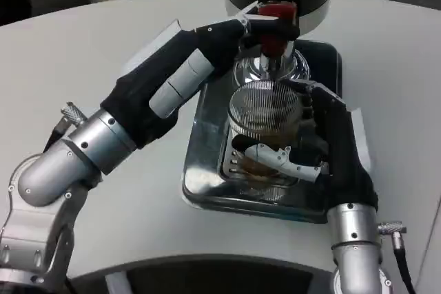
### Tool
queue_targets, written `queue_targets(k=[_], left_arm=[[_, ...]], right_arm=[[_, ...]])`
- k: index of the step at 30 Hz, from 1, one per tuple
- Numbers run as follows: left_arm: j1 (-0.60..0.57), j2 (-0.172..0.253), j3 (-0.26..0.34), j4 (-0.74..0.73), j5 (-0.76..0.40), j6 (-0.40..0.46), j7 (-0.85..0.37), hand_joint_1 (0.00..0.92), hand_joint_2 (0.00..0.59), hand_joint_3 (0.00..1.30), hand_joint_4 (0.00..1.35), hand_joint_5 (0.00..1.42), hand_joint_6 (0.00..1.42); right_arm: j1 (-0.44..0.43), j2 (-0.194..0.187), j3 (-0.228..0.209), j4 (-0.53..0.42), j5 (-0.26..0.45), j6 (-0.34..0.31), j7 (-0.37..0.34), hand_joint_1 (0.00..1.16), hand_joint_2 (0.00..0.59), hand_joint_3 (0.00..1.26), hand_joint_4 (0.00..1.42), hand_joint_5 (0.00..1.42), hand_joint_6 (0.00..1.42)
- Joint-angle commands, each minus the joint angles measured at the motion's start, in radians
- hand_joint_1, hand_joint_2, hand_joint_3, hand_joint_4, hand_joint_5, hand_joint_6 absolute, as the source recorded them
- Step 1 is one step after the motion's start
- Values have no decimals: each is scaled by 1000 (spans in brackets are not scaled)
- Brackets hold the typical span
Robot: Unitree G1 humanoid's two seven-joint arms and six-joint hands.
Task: Grasp the cup under the faucet to collect the drink, then remove the cup.
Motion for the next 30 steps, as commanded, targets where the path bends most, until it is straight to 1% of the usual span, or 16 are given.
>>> queue_targets(k=[1, 3, 5, 11, 23, 30], left_arm=[[34, 0, -1, -27, 0, 25, -14, 0, 53, 292, 41, 160, 143], [38, 2, 3, -49, -5, 31, -14, 0, 52, 324, 50, 162, 156], [42, 10, 10, -82, -14, 42, -19, 0, 52, 331, 52, 162, 157], [60, 29, 32, -165, -36, 86, -37, 0, 56, 431, 72, 173, 159], [113, 75, 75, -275, -72, 161, -37, 0, 69, 614, 76, 188, 179], [130, 112, 104, -341, -88, 201, -33, 0, 69, 655, 76, 189, 180]], right_arm=[[22, 0, -3, -17, -2, 17, 7, 1014, 163, 642, 695, 816, 762], [22, -2, -4, -21, 0, 18, 8, 1013, 165, 640, 695, 816, 763], [22, -3, -5, -27, 2, 18, 10, 1012, 165, 637, 695, 816, 764], [25, -5, -7, -43, 2, 26, 14, 1010, 166, 633, 695, 816, 766], [35, -2, -3, -48, -4, 31, 10, 1009, 172, 632, 687, 815, 764], [38, -2, -4, -54, -5, 32, 9, 1005, 180, 632, 687, 813, 753]])
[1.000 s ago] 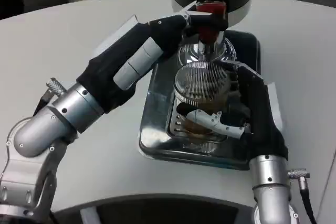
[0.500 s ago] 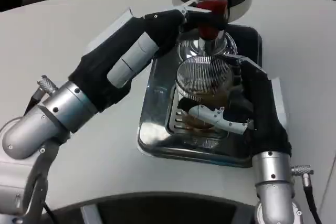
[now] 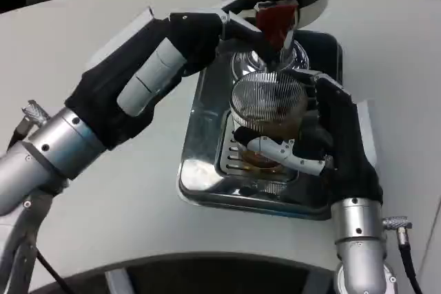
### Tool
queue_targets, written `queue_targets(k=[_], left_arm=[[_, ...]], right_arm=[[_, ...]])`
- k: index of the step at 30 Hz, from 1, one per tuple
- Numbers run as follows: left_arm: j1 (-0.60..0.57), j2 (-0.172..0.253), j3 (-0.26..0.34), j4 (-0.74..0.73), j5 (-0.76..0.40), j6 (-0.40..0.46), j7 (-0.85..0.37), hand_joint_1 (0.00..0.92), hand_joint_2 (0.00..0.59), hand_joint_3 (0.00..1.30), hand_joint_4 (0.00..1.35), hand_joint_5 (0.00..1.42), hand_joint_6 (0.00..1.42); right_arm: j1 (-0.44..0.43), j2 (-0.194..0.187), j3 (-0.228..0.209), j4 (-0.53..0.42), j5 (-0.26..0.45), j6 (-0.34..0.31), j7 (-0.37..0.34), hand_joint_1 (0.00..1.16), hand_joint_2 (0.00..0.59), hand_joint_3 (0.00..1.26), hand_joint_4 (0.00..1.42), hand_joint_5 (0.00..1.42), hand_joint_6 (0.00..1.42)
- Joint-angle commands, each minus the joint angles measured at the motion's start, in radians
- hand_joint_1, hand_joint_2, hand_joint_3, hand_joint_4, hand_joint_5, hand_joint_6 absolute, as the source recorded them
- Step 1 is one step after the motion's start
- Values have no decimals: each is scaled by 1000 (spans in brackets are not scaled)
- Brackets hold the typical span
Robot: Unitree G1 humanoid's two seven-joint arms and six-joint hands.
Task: Grasp the cup under the faucet to collect the drink, then remove the cup.
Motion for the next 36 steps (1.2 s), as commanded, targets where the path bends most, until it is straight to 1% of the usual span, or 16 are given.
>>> queue_targets(k=[1, 4, 7, 14, 20, 27, 36], left_arm=[[30, 35, 14, -57, -12, 21, -21, 0, 69, 659, 67, 180, 180], [41, 46, 22, -74, -4, 25, -13, 0, 70, 662, 65, 178, 179], [58, 65, 31, -99, 29, 10, 5, 0, 72, 665, 65, 177, 178], [84, 103, 35, -151, 98, 6, 26, 0, 75, 678, 25, 141, 119], [102, 117, 47, -186, 126, 18, 36, 0, 75, 659, 0, 118, 72], [135, 134, 79, -231, 114, 36, 45, 0, 75, 652, 0, 115, 64], [194, 143, 152, -275, 59, 60, 33, 0, 73, 638, 0, 104, 61]], right_arm=[[34, 4, -1, -3, -6, 21, 2, 1005, 180, 632, 687, 814, 753], [36, 4, -1, -8, -5, 21, 3, 1004, 181, 632, 687, 815, 753], [41, 4, 0, -15, -5, 23, 5, 1004, 181, 632, 687, 815, 753], [52, 2, -1, -28, -6, 27, 6, 1004, 181, 632, 687, 815, 753], [57, 1, -2, -35, -5, 30, 7, 1004, 181, 632, 687, 815, 753], [70, -2, 0, -59, -5, 31, 14, 1004, 181, 632, 687, 815, 753], [100, 5, 10, -124, -6, 40, 33, 996, 180, 632, 689, 815, 753]])
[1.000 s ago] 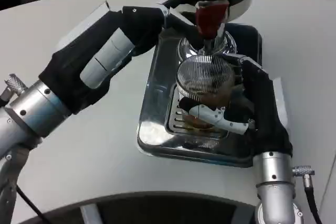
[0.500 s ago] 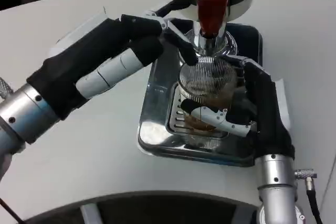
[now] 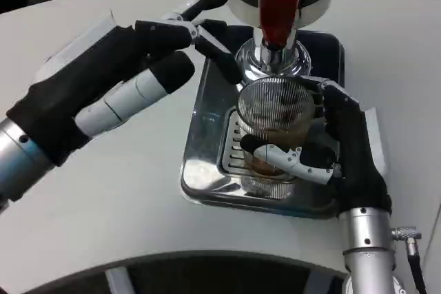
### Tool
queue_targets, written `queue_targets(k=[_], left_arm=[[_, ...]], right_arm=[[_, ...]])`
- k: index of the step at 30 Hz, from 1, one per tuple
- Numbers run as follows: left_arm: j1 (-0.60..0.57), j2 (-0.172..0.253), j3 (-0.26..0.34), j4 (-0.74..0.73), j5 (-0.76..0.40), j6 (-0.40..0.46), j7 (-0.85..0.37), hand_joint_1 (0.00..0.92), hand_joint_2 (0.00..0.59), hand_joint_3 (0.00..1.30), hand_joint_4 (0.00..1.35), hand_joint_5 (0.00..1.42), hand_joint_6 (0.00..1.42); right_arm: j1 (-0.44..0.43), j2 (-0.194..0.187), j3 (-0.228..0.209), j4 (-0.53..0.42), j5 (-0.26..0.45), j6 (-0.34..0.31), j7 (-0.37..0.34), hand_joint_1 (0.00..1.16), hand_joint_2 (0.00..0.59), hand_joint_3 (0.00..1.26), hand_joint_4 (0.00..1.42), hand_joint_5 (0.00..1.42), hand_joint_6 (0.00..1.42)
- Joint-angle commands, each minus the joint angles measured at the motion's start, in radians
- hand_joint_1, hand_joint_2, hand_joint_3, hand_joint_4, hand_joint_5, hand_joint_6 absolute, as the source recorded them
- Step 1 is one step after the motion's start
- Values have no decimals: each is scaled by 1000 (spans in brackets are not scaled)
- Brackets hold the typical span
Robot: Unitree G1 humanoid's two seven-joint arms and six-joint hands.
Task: Grasp the cup under the faucet to collect the drink, then remove the cup.
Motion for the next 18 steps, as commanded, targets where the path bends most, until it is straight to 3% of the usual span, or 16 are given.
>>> queue_targets(k=[1, 13, 18], left_arm=[[50, 22, 49, -37, -45, 12, -3, 0, 73, 637, 0, 104, 61], [144, 35, 133, -82, -74, 8, 7, 0, 73, 567, 2, 113, 72], [173, 31, 151, -95, -92, 10, 5, 0, 73, 561, 79, 156, 134]], right_arm=[[35, 10, 10, -43, -6, 12, 15, 996, 180, 632, 690, 815, 753], [97, 20, 18, -177, 0, 43, 47, 991, 179, 632, 695, 826, 752], [129, 25, 18, -249, 6, 61, 71, 991, 179, 632, 695, 826, 752]])
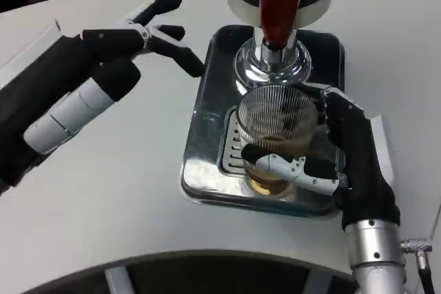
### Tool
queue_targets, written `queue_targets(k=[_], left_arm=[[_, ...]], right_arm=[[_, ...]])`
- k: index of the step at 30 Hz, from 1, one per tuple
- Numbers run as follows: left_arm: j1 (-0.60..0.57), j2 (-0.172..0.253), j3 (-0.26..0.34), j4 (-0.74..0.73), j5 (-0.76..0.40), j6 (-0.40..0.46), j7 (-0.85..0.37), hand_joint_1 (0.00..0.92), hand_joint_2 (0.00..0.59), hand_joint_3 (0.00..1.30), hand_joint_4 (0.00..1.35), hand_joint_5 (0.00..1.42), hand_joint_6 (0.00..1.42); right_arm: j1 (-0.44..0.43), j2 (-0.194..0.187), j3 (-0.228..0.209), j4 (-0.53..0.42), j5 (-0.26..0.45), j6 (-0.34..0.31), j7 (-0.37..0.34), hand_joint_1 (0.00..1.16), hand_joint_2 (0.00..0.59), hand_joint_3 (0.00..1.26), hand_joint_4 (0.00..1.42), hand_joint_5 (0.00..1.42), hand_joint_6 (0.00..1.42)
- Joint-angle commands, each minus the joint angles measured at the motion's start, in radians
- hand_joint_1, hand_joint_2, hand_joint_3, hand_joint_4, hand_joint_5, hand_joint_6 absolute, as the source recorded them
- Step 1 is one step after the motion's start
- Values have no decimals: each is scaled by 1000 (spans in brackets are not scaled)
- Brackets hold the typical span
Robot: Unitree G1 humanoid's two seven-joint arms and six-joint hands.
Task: Grasp the cup under the faucet to collect the drink, then remove the cup.
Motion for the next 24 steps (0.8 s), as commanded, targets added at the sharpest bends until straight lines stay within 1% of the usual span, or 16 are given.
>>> queue_targets(k=[1, 5, 14, 20, 24], left_arm=[[50, 7, 23, -23, -28, 5, 6, 0, 75, 561, 103, 171, 146], [81, 3, 32, -29, -54, 7, 7, 0, 76, 547, 182, 211, 187], [116, 11, 52, -28, -86, 2, -2, 0, 75, 526, 279, 271, 239], [136, 13, 73, -36, -94, -10, -7, 0, 75, 521, 288, 288, 251], [175, 11, 96, -48, -88, -28, -13, 0, 75, 520, 291, 291, 253]], right_arm=[[37, 18, 6, -101, 10, 9, 22, 991, 179, 632, 695, 826, 752], [70, 21, 7, -174, 15, 30, 48, 991, 179, 632, 695, 826, 752], [129, 31, 13, -276, 18, 67, 88, 991, 179, 632, 695, 826, 752], [165, 31, 19, -349, 22, 91, 118, 990, 179, 630, 695, 826, 751], [193, 26, 28, -407, 26, 106, 152, 990, 179, 627, 695, 826, 751]])
